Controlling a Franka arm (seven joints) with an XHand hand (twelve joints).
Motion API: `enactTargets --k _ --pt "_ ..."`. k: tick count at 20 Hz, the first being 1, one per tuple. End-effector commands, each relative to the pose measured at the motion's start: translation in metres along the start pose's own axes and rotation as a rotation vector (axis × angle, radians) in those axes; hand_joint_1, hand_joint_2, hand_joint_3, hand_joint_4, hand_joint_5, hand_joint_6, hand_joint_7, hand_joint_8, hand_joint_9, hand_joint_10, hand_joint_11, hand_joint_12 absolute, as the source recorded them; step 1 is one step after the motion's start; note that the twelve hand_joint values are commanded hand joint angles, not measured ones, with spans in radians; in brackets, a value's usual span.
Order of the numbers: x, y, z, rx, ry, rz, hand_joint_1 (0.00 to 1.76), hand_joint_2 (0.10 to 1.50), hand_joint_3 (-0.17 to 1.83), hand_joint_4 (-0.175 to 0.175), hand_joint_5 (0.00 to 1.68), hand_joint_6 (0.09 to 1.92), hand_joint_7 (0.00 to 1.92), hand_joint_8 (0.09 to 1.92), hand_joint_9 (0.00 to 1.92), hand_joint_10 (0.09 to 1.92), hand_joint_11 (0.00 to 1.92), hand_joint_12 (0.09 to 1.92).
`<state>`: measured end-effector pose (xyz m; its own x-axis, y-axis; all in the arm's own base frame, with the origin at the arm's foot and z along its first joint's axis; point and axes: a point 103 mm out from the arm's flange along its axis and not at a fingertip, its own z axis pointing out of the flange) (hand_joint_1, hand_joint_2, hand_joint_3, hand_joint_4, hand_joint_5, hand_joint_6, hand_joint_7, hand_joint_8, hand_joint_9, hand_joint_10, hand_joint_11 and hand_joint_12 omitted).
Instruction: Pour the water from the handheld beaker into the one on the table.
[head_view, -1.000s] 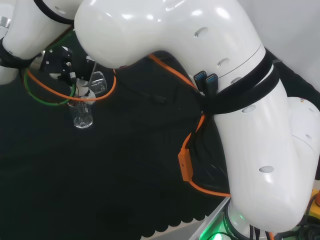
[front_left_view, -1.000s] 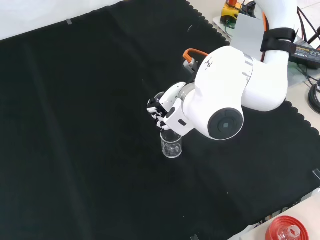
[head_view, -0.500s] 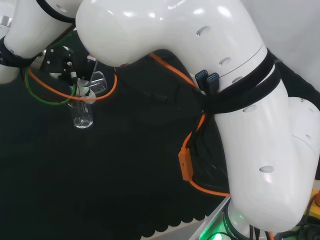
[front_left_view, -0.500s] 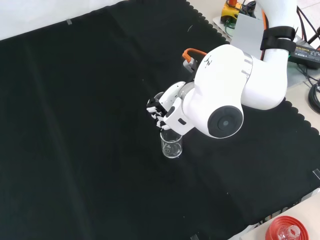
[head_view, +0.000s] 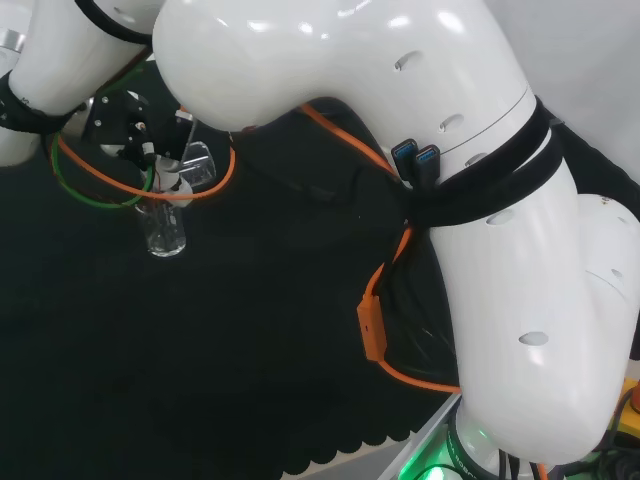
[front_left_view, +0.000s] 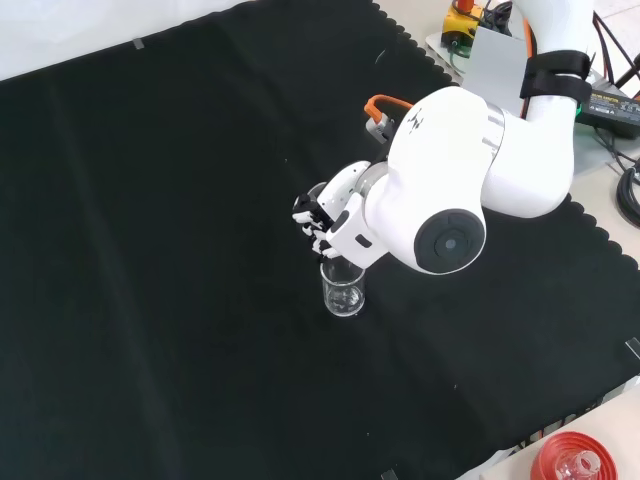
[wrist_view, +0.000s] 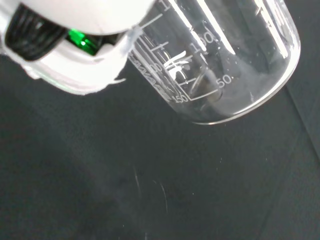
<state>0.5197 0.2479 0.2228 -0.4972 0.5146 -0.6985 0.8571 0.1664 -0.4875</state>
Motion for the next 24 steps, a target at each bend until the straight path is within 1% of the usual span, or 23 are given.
enactTargets --k 1,5,24 --pt "-0.0002 -0.0014 0.0024 0.001 0.002 0.003 1.14 0.64 0.64 0.175 1.35 0.53 1.72 0.09 1.57 0.09 1.09 0.92" --pt "0.0003 -0.0008 -0.0013 0.009 -0.009 0.002 1.14 0.64 0.64 0.175 1.35 0.53 1.72 0.09 1.57 0.09 1.09 0.92" --pt "0.0006 -0.0003 -0.0011 0.011 -0.015 0.004 1.14 0.64 0.64 0.175 1.35 0.53 1.72 0.09 1.57 0.09 1.09 0.92"
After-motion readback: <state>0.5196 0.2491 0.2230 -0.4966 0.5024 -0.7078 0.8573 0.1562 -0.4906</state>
